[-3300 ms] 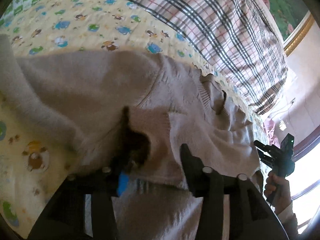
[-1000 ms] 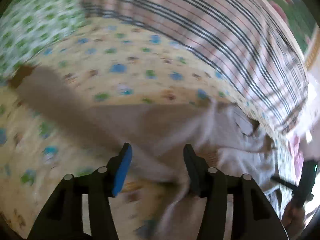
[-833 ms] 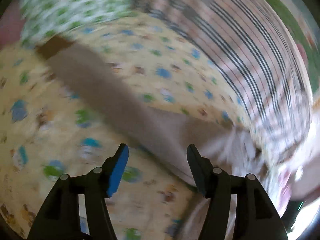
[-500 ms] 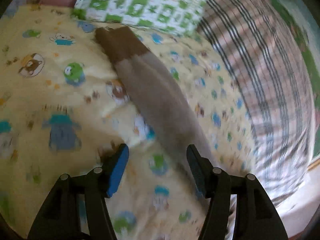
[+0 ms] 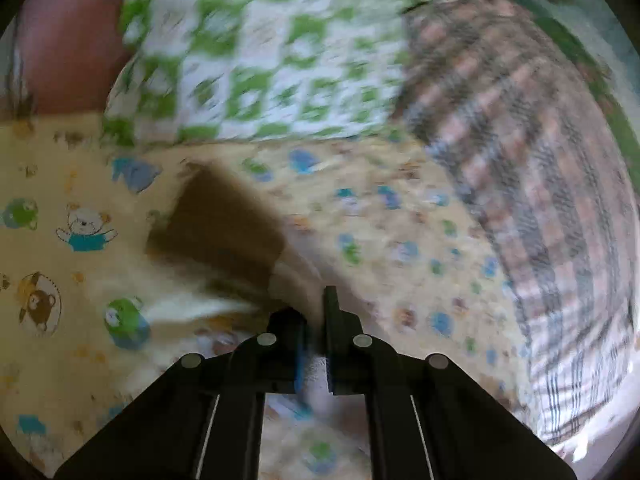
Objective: Fold small clothes
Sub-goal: 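Carry the held brown cuff across the sweater body with the left gripper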
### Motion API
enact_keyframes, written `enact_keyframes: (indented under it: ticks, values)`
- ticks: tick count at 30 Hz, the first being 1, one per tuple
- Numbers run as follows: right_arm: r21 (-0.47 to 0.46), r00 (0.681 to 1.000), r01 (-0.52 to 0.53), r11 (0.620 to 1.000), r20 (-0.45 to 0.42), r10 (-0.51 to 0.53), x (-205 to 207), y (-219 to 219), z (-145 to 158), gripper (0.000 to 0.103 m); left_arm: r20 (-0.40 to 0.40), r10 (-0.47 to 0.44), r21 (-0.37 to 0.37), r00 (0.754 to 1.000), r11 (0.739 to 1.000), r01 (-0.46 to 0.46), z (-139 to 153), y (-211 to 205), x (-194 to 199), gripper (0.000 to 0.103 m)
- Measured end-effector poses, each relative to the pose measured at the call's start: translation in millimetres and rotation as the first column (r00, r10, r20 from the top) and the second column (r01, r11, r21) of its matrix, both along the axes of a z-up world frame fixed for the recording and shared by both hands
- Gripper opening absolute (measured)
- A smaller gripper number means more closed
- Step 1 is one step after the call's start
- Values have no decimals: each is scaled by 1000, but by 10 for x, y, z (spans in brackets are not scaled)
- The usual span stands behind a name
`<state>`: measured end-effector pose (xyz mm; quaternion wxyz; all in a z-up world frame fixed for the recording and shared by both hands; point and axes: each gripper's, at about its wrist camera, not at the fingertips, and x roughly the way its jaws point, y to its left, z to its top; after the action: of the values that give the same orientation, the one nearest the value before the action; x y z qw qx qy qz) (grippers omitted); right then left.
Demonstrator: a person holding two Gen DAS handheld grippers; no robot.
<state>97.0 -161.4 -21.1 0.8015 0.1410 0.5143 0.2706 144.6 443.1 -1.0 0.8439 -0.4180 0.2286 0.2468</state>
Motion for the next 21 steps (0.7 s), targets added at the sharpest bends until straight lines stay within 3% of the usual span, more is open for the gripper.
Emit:
enact_keyframes:
  ticks: [4, 6, 9, 15, 19, 21]
  values:
    - [10, 1000, 19, 1000, 7, -19, -25, -52, 31, 48, 52, -114, 82, 992, 991, 110, 368, -487, 49, 5]
    - [17, 999, 27, 999, 19, -28, -55, -86, 77, 49, 85, -213, 126, 973, 971, 202, 572, -846, 123, 5]
    - [28, 998, 41, 999, 39, -42, -113, -159, 165, 49, 107, -361, 190, 926, 922, 337, 819, -1463, 304, 5]
    - [44, 993, 95, 994, 66, -98, -219, -416, 278, 49, 90, -608, 249, 789, 781, 573, 972, -2700, 803, 5]
    - [49, 985, 157, 986, 70, -160, -279, -639, 276, 49, 28, -731, 246, 681, 666, 704, 787, -3558, 1172, 5]
    - [50, 980, 183, 982, 68, -186, -295, -737, 261, 49, -7, -765, 252, 644, 622, 742, 677, -3872, 1249, 5]
